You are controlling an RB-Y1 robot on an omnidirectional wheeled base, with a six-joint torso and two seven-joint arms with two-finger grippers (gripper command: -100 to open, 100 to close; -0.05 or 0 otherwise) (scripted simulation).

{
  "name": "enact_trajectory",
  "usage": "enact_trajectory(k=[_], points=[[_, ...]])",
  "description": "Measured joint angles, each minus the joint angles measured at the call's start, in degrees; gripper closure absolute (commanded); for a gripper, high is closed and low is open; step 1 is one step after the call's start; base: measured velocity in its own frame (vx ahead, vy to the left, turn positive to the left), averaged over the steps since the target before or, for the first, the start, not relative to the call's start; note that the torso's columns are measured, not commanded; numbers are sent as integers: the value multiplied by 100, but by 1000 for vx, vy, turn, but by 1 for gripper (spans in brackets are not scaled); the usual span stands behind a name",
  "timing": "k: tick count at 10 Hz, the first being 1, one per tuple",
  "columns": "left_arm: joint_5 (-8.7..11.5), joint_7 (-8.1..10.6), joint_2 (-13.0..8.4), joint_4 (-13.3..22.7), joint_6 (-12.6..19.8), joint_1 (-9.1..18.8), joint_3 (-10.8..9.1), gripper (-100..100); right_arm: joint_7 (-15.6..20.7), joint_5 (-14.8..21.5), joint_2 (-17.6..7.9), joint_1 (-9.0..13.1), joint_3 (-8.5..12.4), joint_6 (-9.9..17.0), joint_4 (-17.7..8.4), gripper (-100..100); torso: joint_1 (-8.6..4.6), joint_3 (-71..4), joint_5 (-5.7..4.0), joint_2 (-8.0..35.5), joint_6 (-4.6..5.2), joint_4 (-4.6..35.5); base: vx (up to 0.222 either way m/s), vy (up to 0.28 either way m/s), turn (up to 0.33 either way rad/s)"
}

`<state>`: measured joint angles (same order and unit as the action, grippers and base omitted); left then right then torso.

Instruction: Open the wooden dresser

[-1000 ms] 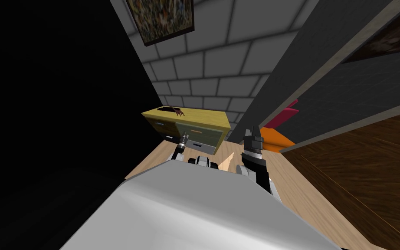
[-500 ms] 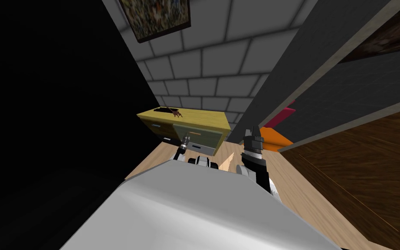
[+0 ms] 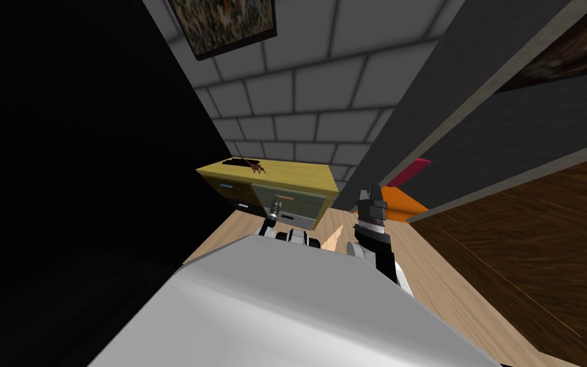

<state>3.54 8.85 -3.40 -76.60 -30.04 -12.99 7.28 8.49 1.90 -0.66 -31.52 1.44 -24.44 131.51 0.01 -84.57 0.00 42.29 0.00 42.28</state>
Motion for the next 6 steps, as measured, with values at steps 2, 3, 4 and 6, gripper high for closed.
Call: enact_trajectory(k=[2,3,4,6], points=[[6,-1,14,-26,75,62,-18,-100,0,0,0,0,0,0,0,0,-3,-4,-1,-9,1,-1,49,-6,0],[7,-2,15,-32,99,71,-21,100,0,0,0,0,0,0,0,0,-2,-2,0,-1,0,-1,6,-1,1],[7,-2,15,-31,97,70,-20,100,0,0,0,0,0,0,0,0,0,5,0,9,0,2,-74,8,46],[4,11,-8,-129,107,26,4,100,0,0,0,3,0,0,0,0,9,9,7,13,5,-3,-180,9,5]])
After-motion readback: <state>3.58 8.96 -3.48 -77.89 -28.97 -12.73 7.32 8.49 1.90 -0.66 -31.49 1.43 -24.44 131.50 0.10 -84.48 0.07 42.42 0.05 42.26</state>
